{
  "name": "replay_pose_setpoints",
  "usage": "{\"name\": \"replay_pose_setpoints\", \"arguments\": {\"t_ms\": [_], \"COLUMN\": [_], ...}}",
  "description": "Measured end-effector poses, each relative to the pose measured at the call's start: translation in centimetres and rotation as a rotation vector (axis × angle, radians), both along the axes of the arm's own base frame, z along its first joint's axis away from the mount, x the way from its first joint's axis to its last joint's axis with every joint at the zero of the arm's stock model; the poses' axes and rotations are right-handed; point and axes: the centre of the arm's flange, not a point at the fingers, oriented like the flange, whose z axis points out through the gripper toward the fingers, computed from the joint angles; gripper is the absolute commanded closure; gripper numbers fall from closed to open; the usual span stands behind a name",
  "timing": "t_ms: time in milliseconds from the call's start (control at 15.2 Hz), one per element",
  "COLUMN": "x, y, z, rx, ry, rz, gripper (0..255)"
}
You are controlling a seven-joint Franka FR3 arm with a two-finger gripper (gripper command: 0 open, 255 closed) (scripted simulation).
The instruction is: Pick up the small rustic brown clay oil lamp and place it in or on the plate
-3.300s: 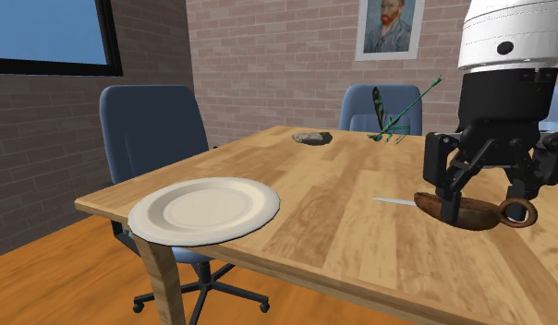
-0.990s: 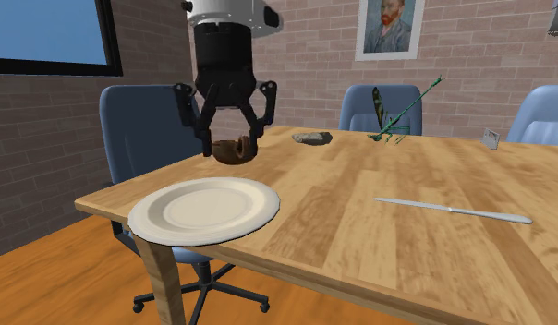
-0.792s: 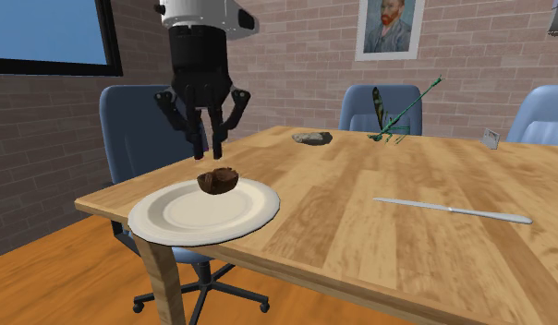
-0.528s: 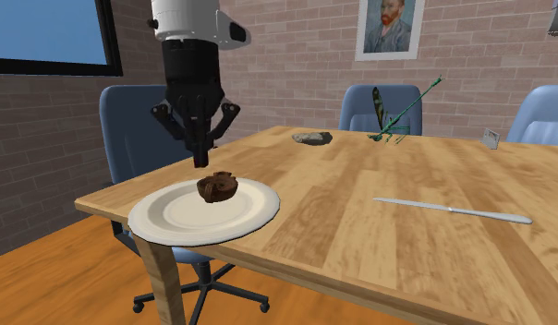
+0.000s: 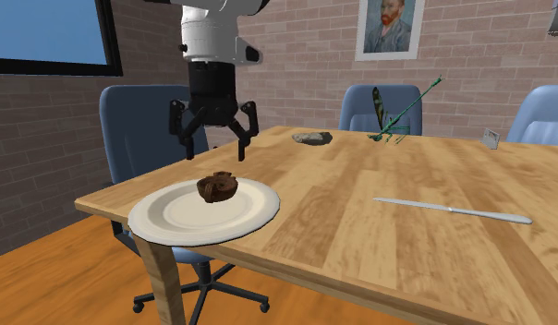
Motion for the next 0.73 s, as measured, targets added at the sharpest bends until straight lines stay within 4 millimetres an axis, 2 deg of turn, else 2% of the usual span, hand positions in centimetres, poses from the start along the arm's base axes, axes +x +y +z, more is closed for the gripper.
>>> {"name": "replay_pose_setpoints", "arguments": {"t_ms": [198, 726], "x": [2.4, 2.8], "y": [-1.1, -1.1], "z": [-1.0, -4.7], "rx": [0.015, 0.018], "ry": [-0.014, -0.017], "rz": [-0.002, -0.002], "gripper": [0, 0]}}
